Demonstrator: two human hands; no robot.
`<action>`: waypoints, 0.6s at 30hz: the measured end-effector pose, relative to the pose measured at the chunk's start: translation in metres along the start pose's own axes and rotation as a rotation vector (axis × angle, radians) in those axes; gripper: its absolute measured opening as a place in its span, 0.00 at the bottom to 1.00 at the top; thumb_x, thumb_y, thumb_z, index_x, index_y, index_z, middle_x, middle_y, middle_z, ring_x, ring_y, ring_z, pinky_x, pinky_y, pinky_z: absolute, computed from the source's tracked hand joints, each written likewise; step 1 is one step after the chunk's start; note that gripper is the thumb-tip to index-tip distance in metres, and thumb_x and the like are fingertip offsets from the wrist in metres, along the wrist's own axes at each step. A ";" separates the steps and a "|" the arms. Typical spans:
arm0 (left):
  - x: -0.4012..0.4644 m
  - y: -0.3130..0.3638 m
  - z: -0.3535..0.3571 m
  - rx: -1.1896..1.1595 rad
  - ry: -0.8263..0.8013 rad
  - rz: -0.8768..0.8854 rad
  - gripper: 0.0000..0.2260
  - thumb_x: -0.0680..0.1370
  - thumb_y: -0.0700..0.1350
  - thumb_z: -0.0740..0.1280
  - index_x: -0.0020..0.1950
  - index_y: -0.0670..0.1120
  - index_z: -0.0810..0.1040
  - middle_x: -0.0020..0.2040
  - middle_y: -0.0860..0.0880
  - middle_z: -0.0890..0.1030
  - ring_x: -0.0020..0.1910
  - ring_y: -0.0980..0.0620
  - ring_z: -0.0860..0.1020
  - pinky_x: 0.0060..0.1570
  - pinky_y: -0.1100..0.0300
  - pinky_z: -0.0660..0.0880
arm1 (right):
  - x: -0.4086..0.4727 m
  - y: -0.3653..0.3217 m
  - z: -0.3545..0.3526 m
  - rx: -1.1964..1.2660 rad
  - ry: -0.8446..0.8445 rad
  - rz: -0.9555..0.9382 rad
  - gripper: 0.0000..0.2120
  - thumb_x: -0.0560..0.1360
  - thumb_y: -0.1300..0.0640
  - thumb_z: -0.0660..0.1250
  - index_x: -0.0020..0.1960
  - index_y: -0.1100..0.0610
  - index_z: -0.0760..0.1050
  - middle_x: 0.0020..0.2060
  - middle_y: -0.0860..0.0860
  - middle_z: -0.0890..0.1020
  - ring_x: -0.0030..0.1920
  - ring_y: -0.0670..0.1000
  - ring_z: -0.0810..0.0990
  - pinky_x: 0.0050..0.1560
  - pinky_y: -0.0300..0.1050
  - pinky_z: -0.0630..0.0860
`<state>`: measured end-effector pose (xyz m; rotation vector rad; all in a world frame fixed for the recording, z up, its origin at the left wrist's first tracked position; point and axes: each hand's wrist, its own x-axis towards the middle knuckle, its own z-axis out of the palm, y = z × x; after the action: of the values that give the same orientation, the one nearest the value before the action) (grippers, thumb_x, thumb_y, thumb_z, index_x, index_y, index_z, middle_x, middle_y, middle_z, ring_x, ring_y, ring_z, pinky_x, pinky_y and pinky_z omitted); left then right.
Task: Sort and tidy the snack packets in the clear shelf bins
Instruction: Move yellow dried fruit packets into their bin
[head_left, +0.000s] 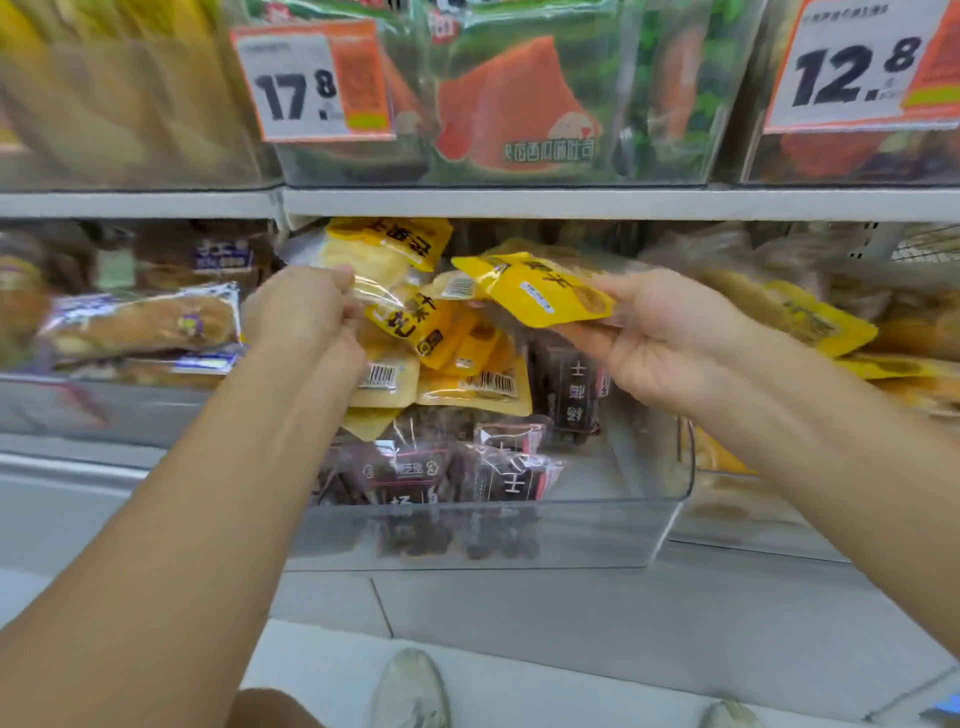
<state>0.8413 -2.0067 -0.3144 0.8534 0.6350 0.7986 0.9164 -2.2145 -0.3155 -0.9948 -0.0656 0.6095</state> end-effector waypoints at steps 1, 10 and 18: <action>0.003 0.000 -0.004 0.049 0.038 0.056 0.10 0.78 0.29 0.65 0.55 0.40 0.73 0.39 0.47 0.73 0.17 0.59 0.67 0.22 0.68 0.65 | 0.009 0.005 0.005 0.002 0.031 0.018 0.16 0.84 0.65 0.54 0.66 0.68 0.75 0.57 0.64 0.82 0.54 0.58 0.83 0.42 0.49 0.84; 0.010 -0.007 -0.032 0.968 0.139 0.589 0.35 0.77 0.50 0.73 0.77 0.42 0.60 0.71 0.42 0.71 0.70 0.41 0.69 0.64 0.52 0.67 | 0.057 0.048 0.034 -0.407 0.324 -0.171 0.20 0.67 0.53 0.77 0.53 0.63 0.77 0.44 0.58 0.85 0.37 0.58 0.85 0.39 0.58 0.84; 0.007 -0.012 -0.034 1.325 0.094 0.633 0.39 0.74 0.62 0.72 0.73 0.38 0.65 0.71 0.38 0.68 0.72 0.37 0.63 0.66 0.44 0.65 | 0.062 0.032 0.026 -0.652 0.343 -0.267 0.53 0.46 0.34 0.79 0.64 0.56 0.70 0.63 0.55 0.76 0.53 0.58 0.80 0.55 0.55 0.79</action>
<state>0.8231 -1.9924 -0.3434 2.3128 0.9981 0.9408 0.9449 -2.1504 -0.3401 -1.6788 -0.0940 0.1556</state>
